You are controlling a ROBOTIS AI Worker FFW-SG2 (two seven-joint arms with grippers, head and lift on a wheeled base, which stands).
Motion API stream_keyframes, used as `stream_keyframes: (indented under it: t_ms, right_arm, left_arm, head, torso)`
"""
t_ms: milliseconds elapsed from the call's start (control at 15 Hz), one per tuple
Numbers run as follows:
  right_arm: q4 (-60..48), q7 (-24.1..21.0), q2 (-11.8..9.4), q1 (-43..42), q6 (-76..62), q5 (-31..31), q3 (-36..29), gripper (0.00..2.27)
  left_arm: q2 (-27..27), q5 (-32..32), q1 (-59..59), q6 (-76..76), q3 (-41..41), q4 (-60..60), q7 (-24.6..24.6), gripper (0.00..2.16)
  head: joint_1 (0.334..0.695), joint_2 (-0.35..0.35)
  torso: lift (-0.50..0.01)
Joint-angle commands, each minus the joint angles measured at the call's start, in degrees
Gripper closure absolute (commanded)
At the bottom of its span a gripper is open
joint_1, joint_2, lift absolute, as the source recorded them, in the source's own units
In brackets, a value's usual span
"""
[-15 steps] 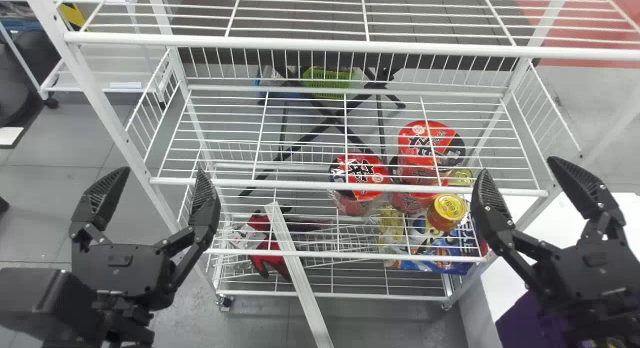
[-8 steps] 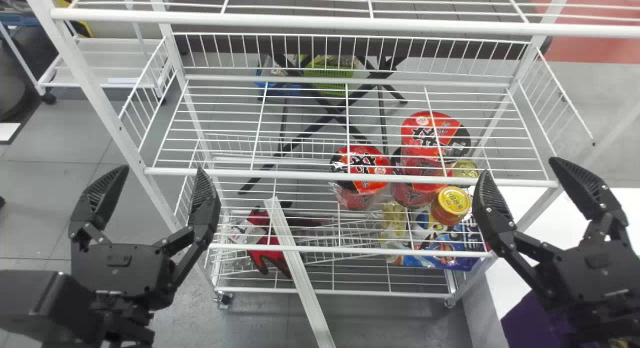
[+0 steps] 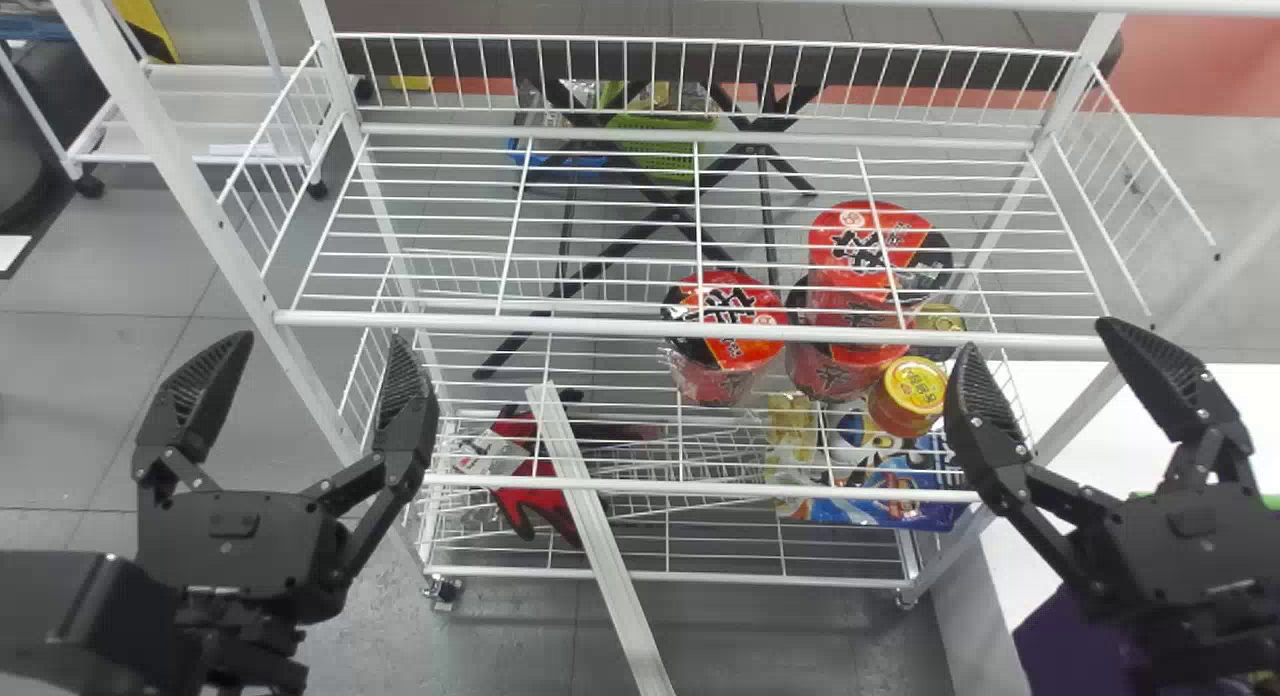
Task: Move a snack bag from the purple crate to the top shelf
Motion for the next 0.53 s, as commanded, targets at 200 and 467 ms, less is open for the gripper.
stream_keyframes:
  t_ms: [200, 467]
  right_arm:
    - [-0.01, 0.08, -0.09, 0.26, -0.18, -0.01, 0.11, 0.17]
    - [-0.01, 0.08, -0.09, 0.26, -0.18, -0.01, 0.11, 0.17]
  left_arm:
    - [0.0, 0.01, 0.14, 0.0, 0.0, -0.09, -0.17, 0.13]
    - [0.0, 0.01, 0.14, 0.0, 0.0, -0.09, -0.17, 0.13]
  head:
    - [0.695, -0.018]
    - [0.695, -0.019]
  torso:
    - [-0.419]
    - [-0.435]
